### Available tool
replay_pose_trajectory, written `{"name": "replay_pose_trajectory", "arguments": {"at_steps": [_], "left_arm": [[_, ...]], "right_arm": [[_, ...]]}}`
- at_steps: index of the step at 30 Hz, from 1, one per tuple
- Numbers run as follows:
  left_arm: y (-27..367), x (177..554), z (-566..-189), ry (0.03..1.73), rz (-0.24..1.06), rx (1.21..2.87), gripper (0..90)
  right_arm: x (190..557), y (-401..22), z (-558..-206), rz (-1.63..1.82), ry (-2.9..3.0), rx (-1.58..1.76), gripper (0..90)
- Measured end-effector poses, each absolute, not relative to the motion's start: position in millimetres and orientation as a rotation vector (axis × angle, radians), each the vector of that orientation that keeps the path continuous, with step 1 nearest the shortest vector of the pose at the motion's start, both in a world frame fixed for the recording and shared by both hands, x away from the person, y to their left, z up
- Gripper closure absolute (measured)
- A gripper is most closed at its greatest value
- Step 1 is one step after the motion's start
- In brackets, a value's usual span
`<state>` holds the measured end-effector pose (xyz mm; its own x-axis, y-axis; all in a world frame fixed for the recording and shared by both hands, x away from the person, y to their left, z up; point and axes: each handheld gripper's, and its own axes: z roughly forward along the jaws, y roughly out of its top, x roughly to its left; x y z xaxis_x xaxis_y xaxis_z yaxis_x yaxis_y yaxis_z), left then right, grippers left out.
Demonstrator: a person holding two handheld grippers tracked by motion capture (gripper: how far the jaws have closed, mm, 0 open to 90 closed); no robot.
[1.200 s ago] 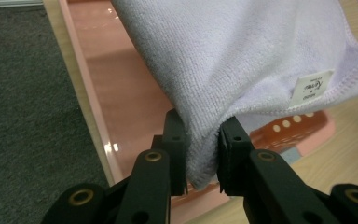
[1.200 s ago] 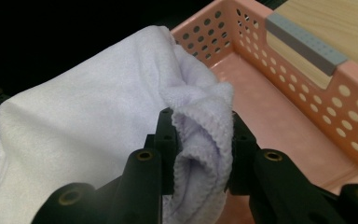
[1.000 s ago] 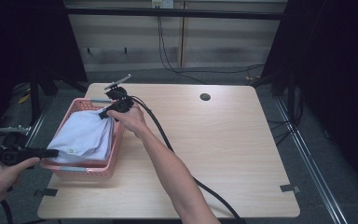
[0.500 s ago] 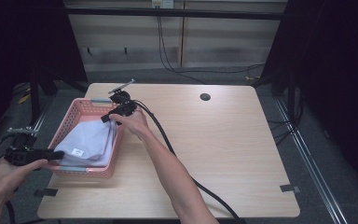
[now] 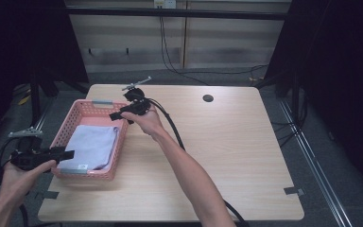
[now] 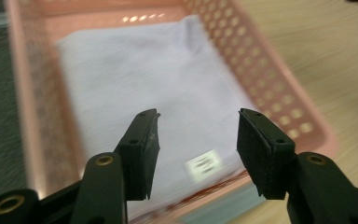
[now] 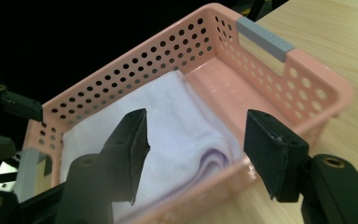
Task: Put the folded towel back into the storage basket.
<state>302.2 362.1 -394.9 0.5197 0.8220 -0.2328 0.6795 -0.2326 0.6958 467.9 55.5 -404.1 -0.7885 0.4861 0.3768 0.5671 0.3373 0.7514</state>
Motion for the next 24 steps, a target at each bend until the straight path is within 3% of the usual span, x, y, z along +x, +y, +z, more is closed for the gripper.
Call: {"name": "replay_pose_trajectory", "arguments": {"at_steps": [6,14,24], "left_arm": [[322,284,-390,1.141,0.265,1.891,51.4],[247,263,-392,0.973,0.252,1.924,51.2],[170,251,-428,0.904,0.195,1.999,40.0]], "right_arm": [[447,4,-394,-1.537,-2.517,-0.979,40.4],[397,-83,-395,-1.649,-2.486,-1.045,39.8],[331,-163,-416,-1.669,-2.535,-1.154,37.3]]}}
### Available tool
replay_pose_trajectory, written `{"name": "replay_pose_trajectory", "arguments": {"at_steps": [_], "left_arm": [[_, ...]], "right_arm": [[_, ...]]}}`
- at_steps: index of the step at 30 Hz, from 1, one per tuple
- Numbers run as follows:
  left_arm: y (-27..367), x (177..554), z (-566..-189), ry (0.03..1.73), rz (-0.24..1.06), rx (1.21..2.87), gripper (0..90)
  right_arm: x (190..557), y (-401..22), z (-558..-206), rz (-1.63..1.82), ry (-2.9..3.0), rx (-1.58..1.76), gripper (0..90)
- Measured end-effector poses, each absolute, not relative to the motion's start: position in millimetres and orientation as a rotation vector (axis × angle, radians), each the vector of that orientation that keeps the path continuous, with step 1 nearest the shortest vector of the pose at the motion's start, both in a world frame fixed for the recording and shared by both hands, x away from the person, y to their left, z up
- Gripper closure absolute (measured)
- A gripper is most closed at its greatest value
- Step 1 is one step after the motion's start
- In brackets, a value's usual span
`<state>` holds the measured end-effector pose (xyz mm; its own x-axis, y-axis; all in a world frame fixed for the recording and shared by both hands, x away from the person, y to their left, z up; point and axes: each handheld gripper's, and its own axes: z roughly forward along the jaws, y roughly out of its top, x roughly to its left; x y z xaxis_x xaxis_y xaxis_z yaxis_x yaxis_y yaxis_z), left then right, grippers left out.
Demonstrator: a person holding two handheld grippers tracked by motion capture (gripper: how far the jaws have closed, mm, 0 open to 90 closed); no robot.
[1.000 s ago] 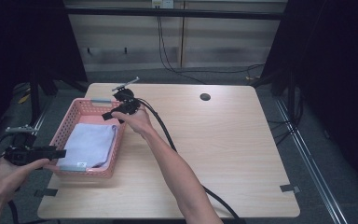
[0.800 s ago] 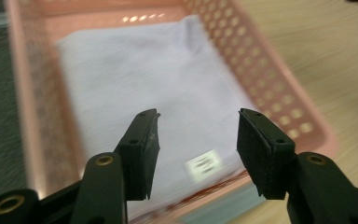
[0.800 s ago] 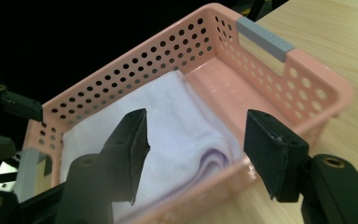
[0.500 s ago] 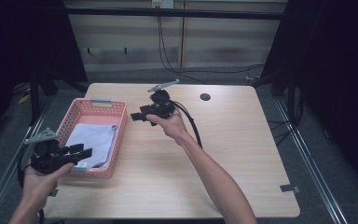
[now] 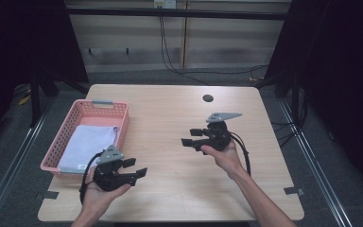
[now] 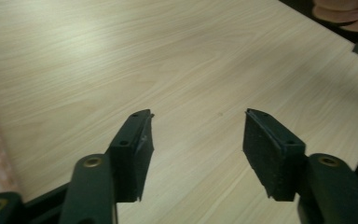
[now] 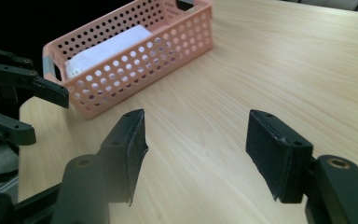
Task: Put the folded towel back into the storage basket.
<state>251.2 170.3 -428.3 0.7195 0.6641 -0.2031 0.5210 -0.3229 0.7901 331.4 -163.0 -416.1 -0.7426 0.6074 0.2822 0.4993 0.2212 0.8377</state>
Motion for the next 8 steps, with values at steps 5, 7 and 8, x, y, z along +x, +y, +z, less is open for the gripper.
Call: {"name": "replay_pose_trajectory", "arguments": {"at_steps": [5,7,8], "left_arm": [[152,240,-447,0.882,0.159,2.031,30.5],[150,238,-455,0.901,0.149,2.037,27.4],[150,237,-459,0.901,0.138,2.048,25.6]], "right_arm": [[300,-187,-432,1.501,2.372,1.100,33.5],[289,-196,-438,1.480,2.361,1.117,32.6],[284,-200,-442,1.483,2.363,1.133,32.1]]}}
